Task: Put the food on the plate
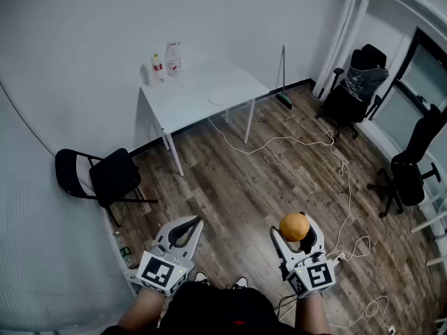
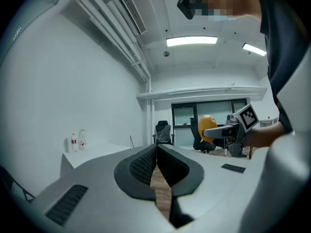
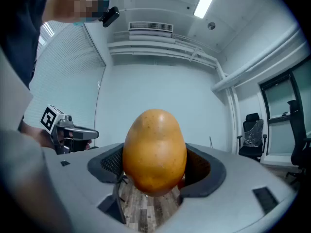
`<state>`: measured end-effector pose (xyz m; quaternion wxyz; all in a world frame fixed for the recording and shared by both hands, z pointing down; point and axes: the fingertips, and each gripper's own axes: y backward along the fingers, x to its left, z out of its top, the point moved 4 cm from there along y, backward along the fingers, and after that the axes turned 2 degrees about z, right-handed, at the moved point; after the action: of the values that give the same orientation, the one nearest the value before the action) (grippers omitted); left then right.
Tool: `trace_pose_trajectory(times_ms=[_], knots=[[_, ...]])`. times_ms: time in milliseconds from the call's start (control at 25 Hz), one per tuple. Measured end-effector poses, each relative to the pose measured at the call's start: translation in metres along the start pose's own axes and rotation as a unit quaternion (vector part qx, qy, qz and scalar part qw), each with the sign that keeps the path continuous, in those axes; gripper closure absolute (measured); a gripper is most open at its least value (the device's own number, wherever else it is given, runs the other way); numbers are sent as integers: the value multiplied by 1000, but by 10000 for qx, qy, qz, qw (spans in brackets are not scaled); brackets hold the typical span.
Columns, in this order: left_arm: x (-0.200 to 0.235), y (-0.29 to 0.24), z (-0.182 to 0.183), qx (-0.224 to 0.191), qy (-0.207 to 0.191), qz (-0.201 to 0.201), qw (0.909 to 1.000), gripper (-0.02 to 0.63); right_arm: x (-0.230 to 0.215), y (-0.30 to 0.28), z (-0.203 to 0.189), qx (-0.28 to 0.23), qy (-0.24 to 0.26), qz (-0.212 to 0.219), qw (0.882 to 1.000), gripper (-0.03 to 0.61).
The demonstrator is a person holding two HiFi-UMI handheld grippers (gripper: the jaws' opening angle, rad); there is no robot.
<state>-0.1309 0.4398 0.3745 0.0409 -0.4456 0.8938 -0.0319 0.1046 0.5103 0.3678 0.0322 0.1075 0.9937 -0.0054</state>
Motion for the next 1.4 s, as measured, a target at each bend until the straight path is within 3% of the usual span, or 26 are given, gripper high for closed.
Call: trace_pose_trajectory(times_ms=[280,640,1120,1400], knots=[[15,10,1,-35,46,-17,10000,591,14,-7,-5,14,245,97,9997,216],[42,22,-5,-82,221,18,9997,591,34,-27,0,-166,-59,228,9996,216],[98,54,-22,-8,288,-163,9995,591,90,-71,-5,-114,-34,246,9996,216],[132,53,-32,-4,405,71,9992,591,91,-111,-18,43,-47,329,9994,216]])
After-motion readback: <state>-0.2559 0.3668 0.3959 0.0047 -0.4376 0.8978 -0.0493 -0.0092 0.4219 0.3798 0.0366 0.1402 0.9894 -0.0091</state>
